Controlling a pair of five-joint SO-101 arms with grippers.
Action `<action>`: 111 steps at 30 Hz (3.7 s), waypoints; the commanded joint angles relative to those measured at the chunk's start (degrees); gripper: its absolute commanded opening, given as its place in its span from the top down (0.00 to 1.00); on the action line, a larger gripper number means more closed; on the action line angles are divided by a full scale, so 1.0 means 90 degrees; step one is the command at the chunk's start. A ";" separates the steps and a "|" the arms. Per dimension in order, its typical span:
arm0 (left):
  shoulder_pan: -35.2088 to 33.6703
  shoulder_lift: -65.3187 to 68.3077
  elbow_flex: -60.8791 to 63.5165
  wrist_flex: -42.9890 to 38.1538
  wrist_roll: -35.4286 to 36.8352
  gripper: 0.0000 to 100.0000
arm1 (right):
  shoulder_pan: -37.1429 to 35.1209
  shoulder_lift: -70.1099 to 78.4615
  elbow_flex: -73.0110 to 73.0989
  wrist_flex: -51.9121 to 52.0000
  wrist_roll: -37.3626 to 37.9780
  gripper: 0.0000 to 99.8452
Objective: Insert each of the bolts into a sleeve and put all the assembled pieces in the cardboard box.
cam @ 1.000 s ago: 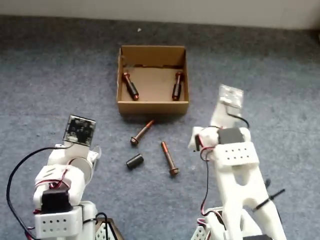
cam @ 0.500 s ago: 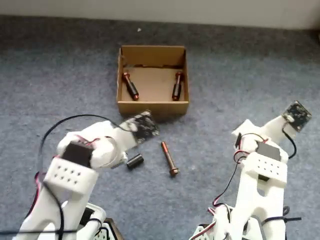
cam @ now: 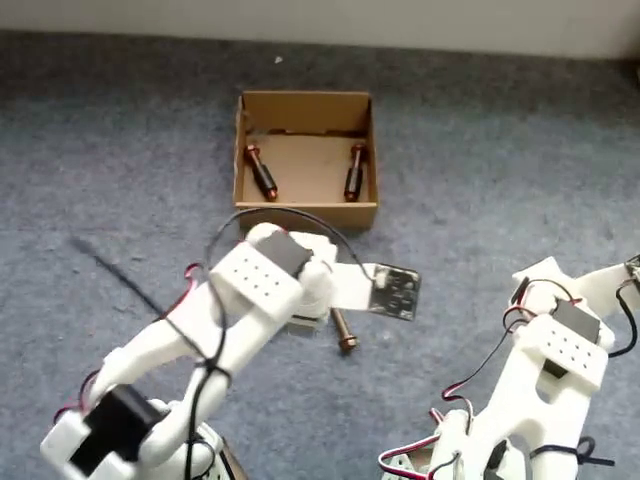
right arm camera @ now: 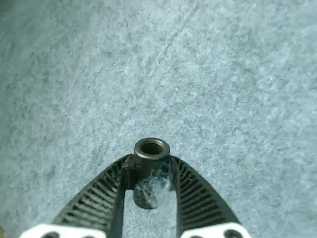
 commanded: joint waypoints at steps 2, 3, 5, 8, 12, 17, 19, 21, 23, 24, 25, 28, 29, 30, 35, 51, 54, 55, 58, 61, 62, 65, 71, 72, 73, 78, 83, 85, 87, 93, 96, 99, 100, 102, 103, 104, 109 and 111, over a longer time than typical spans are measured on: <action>0.0259 0.1138 -0.0952 -0.0098 -0.0420 0.73 | 0.0093 -0.0269 -0.0230 -0.0103 -0.0068 1.00; 0.0308 0.1333 -0.1079 -0.0107 -0.0479 0.73 | 0.0093 -0.0269 -0.0230 -0.0103 -0.0068 1.00; 0.0366 0.1665 -0.1314 -0.0107 -0.0518 0.73 | 0.0093 -0.0269 -0.0230 -0.0103 -0.0068 1.00; 0.0523 0.2066 -0.1558 -0.0127 -0.0518 0.73 | 0.0093 -0.0269 -0.0230 -0.0103 -0.0068 1.00; 0.0669 0.2496 -0.1812 -0.0137 -0.0518 0.73 | 0.0093 -0.0269 -0.0239 -0.0103 -0.0059 1.00; 0.0757 0.3082 -0.2017 -0.0137 -0.0518 0.76 | 0.0093 -0.0269 -0.0239 -0.0103 -0.0059 1.00; 0.0757 0.3277 -0.2125 -0.0147 -0.0518 0.79 | 0.0093 -0.0269 -0.0239 -0.0093 -0.0059 1.00; 0.0757 0.3394 -0.2242 -0.0147 -0.0488 0.82 | 0.0093 -0.0269 -0.0239 -0.0093 -0.0059 1.00; 0.0777 0.3443 -0.2291 -0.0137 -0.0479 0.84 | 0.0093 -0.0269 -0.0239 -0.0093 -0.0059 1.00; 0.0777 0.3433 -0.2281 -0.0137 -0.0479 0.84 | 0.0093 -0.0269 -0.0239 -0.0093 -0.0059 1.00; 0.0777 0.3414 -0.2261 -0.0127 -0.0469 0.85 | 0.0093 -0.0269 -0.0239 -0.0093 -0.0049 1.00; 0.0777 0.3326 -0.2232 -0.0088 -0.0410 0.87 | 0.0093 -0.0269 -0.0239 -0.0093 -0.0049 1.00; 0.0777 0.3316 -0.2232 -0.0088 -0.0264 0.87 | 0.0093 -0.0269 -0.0230 -0.0093 -0.0049 1.00; 0.0786 0.3316 -0.2232 -0.0088 -0.0068 0.88 | 0.0093 -0.0269 -0.0230 -0.0093 -0.0049 1.00; 0.0884 0.3306 -0.2222 -0.0088 0.0508 0.96 | 0.0073 -0.0269 -0.0230 -0.0093 -0.0049 1.00; 0.0630 0.1118 -0.1343 -0.0039 0.2501 0.99 | -0.0142 -0.0278 -0.1070 0.1372 0.0342 1.00; 0.0405 0.0171 -0.0904 -0.0039 0.2882 0.99 | -0.0581 -0.0308 -0.1158 0.1734 0.0567 1.00; 0.0288 -0.0142 -0.0757 -0.0039 0.3048 0.99 | -0.0737 -0.0386 -0.1177 0.1851 0.0606 1.00; -0.0171 -0.1031 -0.0317 -0.0039 0.3604 0.99 | -0.1089 -0.1011 -0.1128 0.1968 0.0781 1.00; -0.0689 -0.1958 0.0161 -0.0039 0.4337 0.99 | -0.1519 -0.2007 -0.1011 0.1978 0.0791 1.00; -0.0845 -0.2291 0.0317 -0.0039 0.4562 0.99 | -0.1714 -0.2349 -0.0835 0.1949 0.0791 1.00; -0.1304 -0.3375 0.0835 -0.0039 0.5060 0.99 | -0.2574 -0.3375 -0.0317 0.1890 0.1172 1.00; -0.2183 -0.5465 0.1958 -0.0039 0.6222 0.99 | -0.4332 -0.5114 0.1011 0.1031 0.2188 1.00; -0.2310 -0.5797 0.2134 -0.0049 0.6369 0.99 | -0.4557 -0.5319 0.1236 0.0884 0.2256 1.00; -0.2418 -0.6100 0.2281 -0.0049 0.6496 0.99 | -0.4752 -0.5485 0.1431 0.0747 0.2325 1.00; -0.2584 -0.7438 0.2808 -0.0195 0.7062 0.99 | -0.5700 -0.5856 0.2173 0.0142 0.2725 1.00; -0.2554 -0.8298 0.3287 -0.1016 0.7111 0.99 | -0.6676 -0.5875 0.2740 -0.0562 0.3204 1.00; -0.2554 -0.8464 0.3424 -0.1358 0.7316 0.99 | -0.7077 -0.5885 0.2994 -0.0913 0.3468 1.00; -0.2554 -0.8493 0.3521 -0.1651 0.7473 0.99 | -0.7458 -0.5885 0.3277 -0.1343 0.3702 1.00; -0.2535 -0.8532 0.3541 -0.1807 0.7512 0.99 | -0.8161 -0.5885 0.4176 -0.2838 0.3966 1.00; -0.2252 -0.8542 0.3541 -0.1797 0.7629 0.99 | -0.8269 -0.5885 0.4567 -0.3433 0.3966 1.00; -0.1714 -0.8542 0.3541 -0.1778 0.7658 0.99 | -0.8269 -0.5885 0.4801 -0.3873 0.3966 1.00; -0.1568 -0.8542 0.3541 -0.1778 0.7658 0.99 | -0.8269 -0.5885 0.4860 -0.3961 0.3966 1.00; -0.1333 -0.8542 0.3551 -0.1797 0.7658 0.99 | -0.8269 -0.5885 0.4996 -0.4059 0.3966 1.00; -0.1245 -0.8542 0.3551 -0.1797 0.7658 0.99 | -0.8269 -0.5885 0.5026 -0.4059 0.3966 1.00; -0.1167 -0.8542 0.3551 -0.1807 0.7668 0.99 | -0.8269 -0.5885 0.5026 -0.4059 0.3966 1.00; -0.0757 -0.8552 0.3531 -0.1934 0.7678 0.99 | -0.8269 -0.5885 0.5045 -0.4020 0.3946 1.00; -0.0689 -0.8552 0.3531 -0.2042 0.7678 0.99 | -0.8269 -0.5885 0.5045 -0.4000 0.3946 1.00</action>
